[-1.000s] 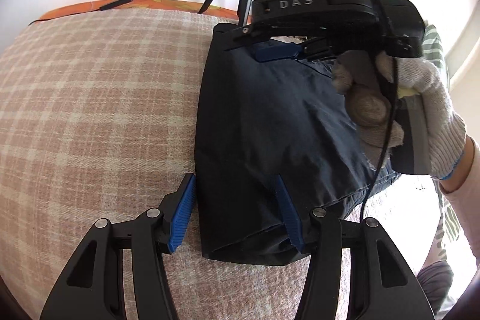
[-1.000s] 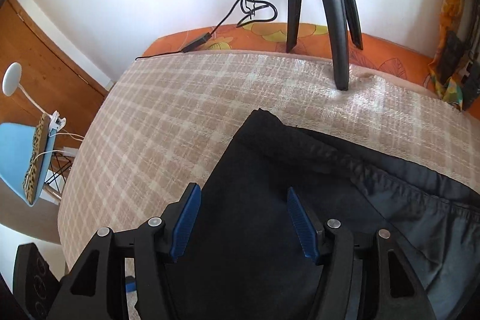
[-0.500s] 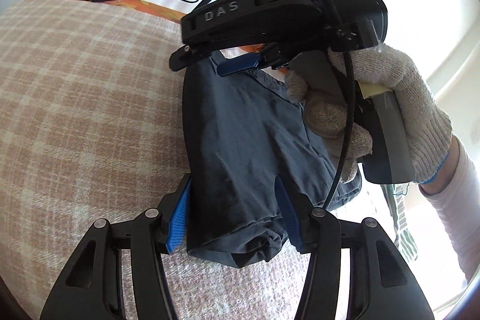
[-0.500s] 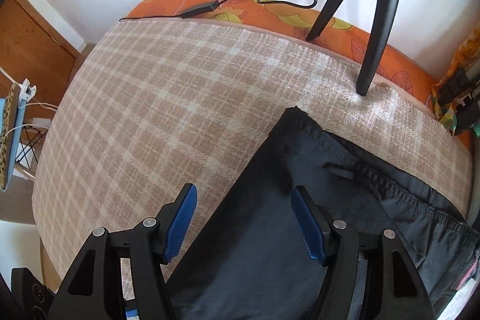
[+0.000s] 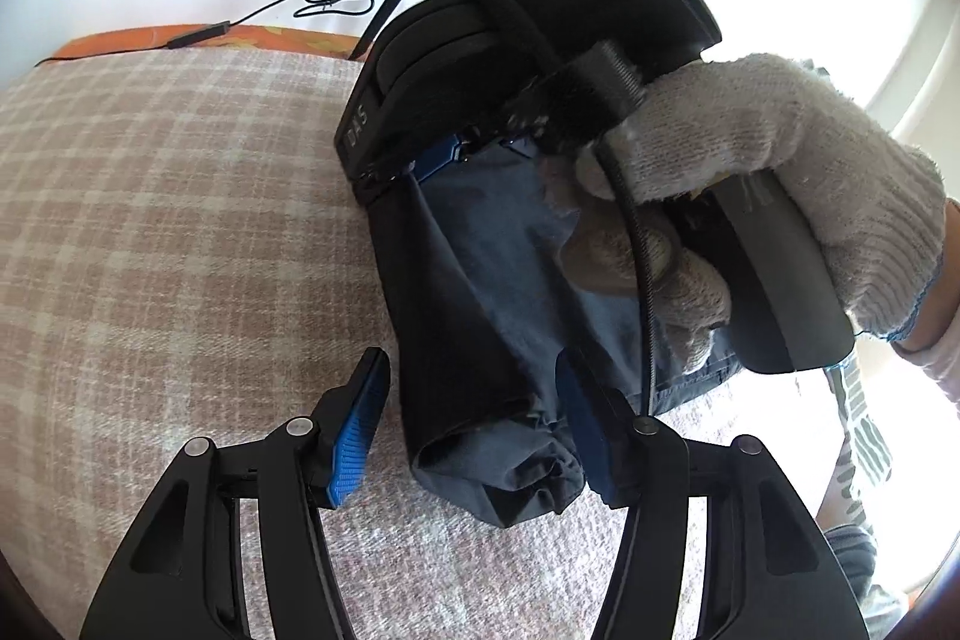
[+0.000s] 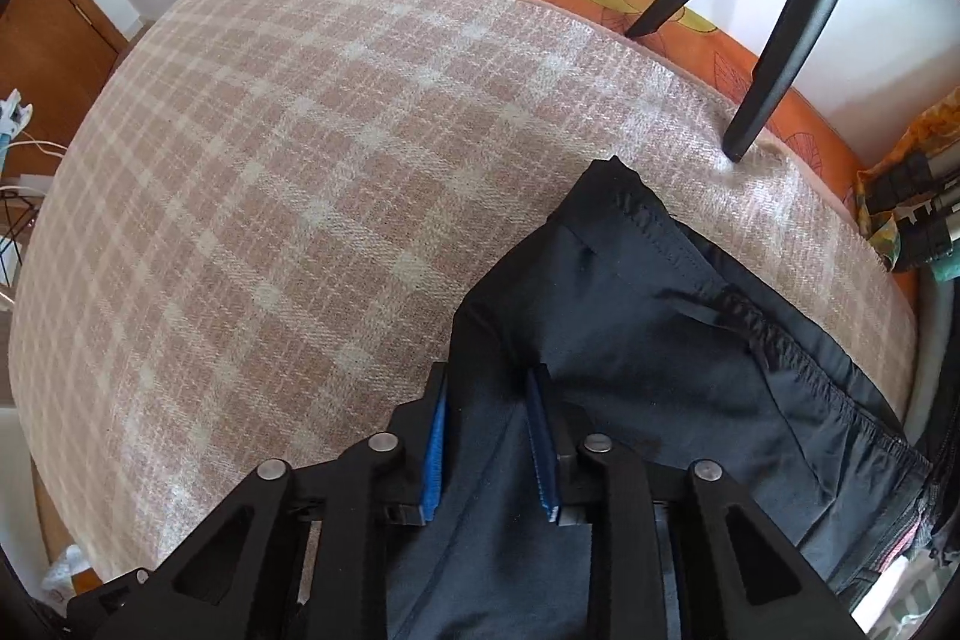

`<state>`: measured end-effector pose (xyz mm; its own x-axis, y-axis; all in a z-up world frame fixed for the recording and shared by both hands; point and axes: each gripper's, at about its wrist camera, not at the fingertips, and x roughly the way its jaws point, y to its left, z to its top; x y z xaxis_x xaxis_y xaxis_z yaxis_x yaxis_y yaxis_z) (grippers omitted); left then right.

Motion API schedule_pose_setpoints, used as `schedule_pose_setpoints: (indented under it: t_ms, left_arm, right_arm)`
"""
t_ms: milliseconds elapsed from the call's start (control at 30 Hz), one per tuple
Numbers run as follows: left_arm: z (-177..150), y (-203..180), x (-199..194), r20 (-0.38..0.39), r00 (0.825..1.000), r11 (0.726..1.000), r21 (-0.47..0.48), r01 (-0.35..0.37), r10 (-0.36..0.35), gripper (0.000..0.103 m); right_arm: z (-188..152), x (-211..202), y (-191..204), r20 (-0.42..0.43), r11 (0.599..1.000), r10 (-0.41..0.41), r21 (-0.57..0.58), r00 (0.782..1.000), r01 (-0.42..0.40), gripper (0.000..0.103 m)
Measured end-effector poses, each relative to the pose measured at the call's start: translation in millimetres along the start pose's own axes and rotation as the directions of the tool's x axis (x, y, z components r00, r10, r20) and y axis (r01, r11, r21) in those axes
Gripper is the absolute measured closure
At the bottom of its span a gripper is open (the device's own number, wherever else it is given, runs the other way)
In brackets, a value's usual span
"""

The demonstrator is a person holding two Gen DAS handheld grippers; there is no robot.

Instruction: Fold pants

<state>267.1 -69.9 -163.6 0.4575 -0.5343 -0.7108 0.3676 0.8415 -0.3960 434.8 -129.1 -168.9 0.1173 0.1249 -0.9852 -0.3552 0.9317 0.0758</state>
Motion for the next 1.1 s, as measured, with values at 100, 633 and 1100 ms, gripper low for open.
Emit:
schedule_pose_setpoints:
  t_ms: [100,633,1100]
  left_arm:
    - [-3.9,0.5,6.0,-0.033,0.999,1.0,-0.013,0.023,-0.024,0.046]
    - [18.3,-18.9,-42.0,0.057,0.998,0.994,0.112,-0.014,0.007,0.047]
    - [30.9,-74.9,15.6,0.033,0.997,0.955,0.286,-0.08,0.073,0.047]
  right_arm:
    - [-9.6,-14.0,-13.0,0.036,0.999,0.032,0.017,0.999,-0.033,0.096]
    - [-91.5,-108.3,-134.8,0.304,0.952,0.153,0.21,0.94,-0.223,0.101]
    - [-146.0,-127.6,-203.1,0.404,0.909,0.116,0.324,0.907,-0.261,0.101]
